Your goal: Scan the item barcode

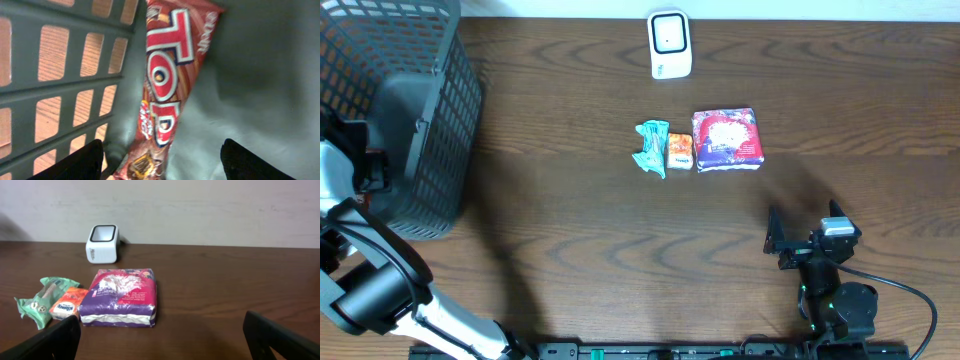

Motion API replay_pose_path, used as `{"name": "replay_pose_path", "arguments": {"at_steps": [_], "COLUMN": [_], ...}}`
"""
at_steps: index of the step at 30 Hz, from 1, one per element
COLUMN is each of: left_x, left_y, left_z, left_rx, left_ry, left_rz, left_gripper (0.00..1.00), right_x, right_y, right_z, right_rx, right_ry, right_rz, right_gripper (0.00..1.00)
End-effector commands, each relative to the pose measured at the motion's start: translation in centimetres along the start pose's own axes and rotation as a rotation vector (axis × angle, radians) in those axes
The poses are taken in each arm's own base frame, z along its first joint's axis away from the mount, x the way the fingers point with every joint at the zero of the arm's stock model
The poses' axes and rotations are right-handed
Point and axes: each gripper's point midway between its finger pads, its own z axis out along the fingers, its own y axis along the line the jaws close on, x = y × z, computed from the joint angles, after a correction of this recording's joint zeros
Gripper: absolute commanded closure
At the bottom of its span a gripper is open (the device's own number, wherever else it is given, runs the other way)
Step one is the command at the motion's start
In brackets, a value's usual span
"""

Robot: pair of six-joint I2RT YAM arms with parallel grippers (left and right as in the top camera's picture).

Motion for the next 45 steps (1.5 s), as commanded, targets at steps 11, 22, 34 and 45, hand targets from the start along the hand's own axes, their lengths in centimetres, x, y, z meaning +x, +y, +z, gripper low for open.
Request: {"name": "replay_pose_path", "arguments": {"at_steps": [11, 22, 34, 45], "left_x": [2.4, 3.5, -4.3, -13.2], "left_y": [-3.0, -3.4, -0.3, -3.1], "left_z": [5.2, 4.8, -9.2, -32.8], "left_rx": [0.242, 0.264, 0.254, 0.543], "left_ry": [0.031, 0.078, -0.386, -1.134], "left_rz": [-0.032, -0.080, -0.170, -0.222], "left_gripper": [0.32, 0.93, 0.93, 0.93], "right_x": [0.1, 0.1, 0.1, 0.1], "right_y": [-0.2, -0.2, -0.2, -0.2], "right_z": [0.0, 0.0, 0.0, 0.0], "right_rx": [0.010, 0.010, 0.010, 0.010], "right_ry": [0.001, 0.001, 0.001, 0.001], "right_rz": [0.010, 0.011, 0.011, 0.011], "right_gripper": [0.01, 0.01, 0.01, 0.01]}}
